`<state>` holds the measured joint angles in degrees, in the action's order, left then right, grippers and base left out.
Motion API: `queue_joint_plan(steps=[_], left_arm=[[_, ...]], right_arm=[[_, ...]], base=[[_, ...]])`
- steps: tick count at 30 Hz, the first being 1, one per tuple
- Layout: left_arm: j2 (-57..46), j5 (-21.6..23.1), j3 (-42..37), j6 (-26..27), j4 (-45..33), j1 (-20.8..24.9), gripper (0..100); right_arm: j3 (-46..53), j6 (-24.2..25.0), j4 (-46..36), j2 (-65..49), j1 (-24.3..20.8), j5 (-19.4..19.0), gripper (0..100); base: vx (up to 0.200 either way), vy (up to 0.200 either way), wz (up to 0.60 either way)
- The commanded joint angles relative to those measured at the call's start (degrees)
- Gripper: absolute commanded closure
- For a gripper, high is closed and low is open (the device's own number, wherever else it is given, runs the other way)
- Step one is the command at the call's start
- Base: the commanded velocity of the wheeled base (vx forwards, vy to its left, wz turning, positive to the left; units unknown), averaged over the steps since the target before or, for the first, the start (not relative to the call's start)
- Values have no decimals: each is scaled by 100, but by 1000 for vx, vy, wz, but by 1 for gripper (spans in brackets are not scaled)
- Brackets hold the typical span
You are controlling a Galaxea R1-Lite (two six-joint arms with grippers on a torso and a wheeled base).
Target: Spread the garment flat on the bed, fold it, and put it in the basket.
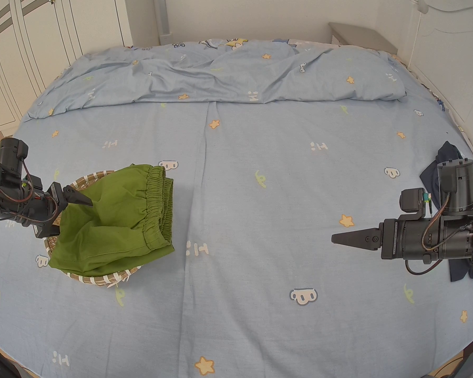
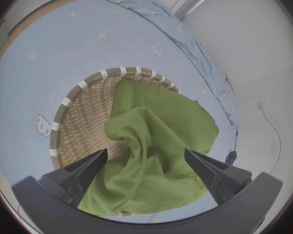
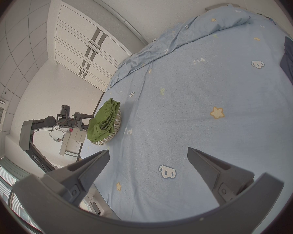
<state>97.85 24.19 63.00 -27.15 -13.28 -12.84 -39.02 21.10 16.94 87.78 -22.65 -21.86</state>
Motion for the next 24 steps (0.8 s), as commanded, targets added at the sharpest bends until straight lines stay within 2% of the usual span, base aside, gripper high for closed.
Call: queue_joint_plan(steps=[1, 6, 11, 13, 17, 22, 23, 24], left_arm=[[-513, -37, 72, 34, -123, -52, 0], [-618, -142, 98, 175, -193, -167, 0], [-812, -573, 116, 254, -202, -167, 0], [-1084, -740, 98, 254, -202, -96, 0], [-1699, -757, 37, 254, -263, 9, 0], [-2886, -793, 19, 245, -949, 835, 0], [-2886, -793, 19, 245, -949, 835, 0], [-3299, -881, 2, 236, -1248, 1231, 0]], right_arm=[[0, -1, 2, 2, -3, -3, 0], [0, -1, 2, 2, -3, -3, 0], [0, -10, 2, -25, 6, 15, 0], [17, -10, 2, -130, 41, 217, 0], [237, -133, -7, -728, 68, 507, 0], [756, -379, -69, -1747, 6, 613, 0], [756, -379, -69, -1747, 6, 613, 0], [1028, -431, -77, -2108, -3, 718, 0]], base=[[0, 0, 0], [0, 0, 0], [0, 0, 0], [0, 0, 0], [0, 0, 0], [0, 0, 0], [0, 0, 0], [0, 0, 0]])
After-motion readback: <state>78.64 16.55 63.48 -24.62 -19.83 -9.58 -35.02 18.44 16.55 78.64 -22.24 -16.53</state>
